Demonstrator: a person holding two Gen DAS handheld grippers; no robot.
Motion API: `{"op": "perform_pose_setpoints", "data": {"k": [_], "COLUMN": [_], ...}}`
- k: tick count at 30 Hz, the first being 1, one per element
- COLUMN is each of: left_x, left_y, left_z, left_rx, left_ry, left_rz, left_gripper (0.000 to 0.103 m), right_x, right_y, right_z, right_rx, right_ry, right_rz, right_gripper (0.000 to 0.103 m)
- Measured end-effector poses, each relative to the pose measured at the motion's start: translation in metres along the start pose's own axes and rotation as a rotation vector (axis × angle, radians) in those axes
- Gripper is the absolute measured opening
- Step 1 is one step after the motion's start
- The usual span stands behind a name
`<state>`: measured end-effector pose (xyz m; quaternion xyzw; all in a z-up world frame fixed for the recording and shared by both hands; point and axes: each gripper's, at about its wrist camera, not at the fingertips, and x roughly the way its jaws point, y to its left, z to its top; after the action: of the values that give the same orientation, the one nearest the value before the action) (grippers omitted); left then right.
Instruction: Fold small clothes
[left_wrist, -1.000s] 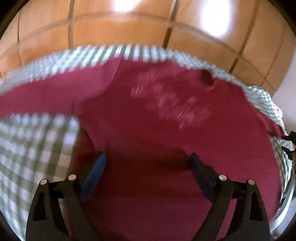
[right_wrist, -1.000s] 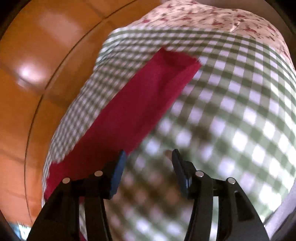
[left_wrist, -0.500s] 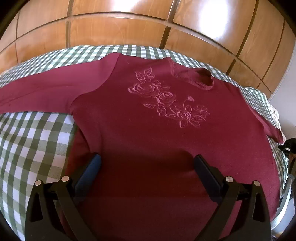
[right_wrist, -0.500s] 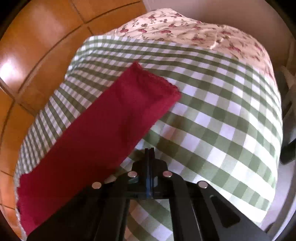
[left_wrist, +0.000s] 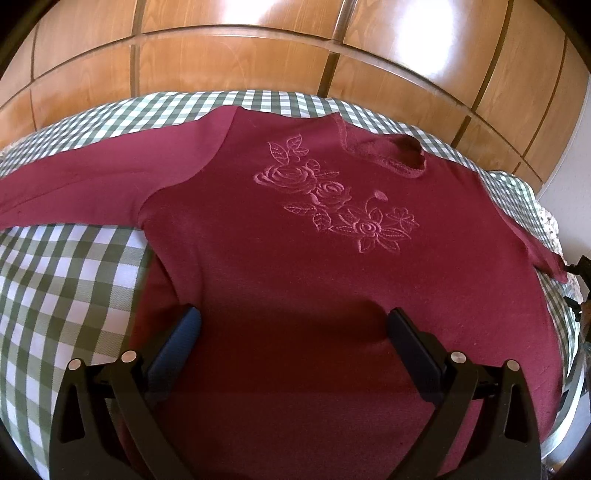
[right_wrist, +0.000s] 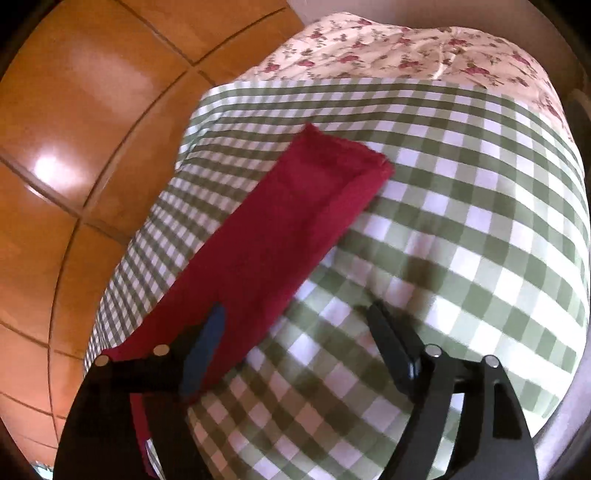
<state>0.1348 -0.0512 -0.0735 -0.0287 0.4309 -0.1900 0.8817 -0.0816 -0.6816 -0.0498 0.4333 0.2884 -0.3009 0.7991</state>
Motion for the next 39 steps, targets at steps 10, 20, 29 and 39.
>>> {"op": "perform_pose_setpoints", "data": {"k": [10,20,29,39], "left_x": [0.004,0.004,0.003,-0.001], "left_y": [-0.001,-0.001,0.002,0.005], "left_z": [0.002,0.002,0.002,0.001], "left_rx": [0.02,0.025,0.02,-0.005], "left_ry": [0.007,0.007,0.003,-0.008], "left_rz": [0.014,0.014,0.002,-0.027], "left_gripper": [0.099,0.099,0.099,0.099], "right_x": [0.048,0.021,0.0,0.004], "right_y": [0.029,0.094,0.239,0.33], "right_z": [0.044,0.024,-0.082,-0.253], "right_rx": [-0.091,-0.315,-0.745,-1.079], "right_ry": [0.033,-0.02,0.02,0.148], "right_rz": [-0.182,-0.101,0.091,0.28], "right_gripper": [0.017,0.009,0.008,0.046]}}
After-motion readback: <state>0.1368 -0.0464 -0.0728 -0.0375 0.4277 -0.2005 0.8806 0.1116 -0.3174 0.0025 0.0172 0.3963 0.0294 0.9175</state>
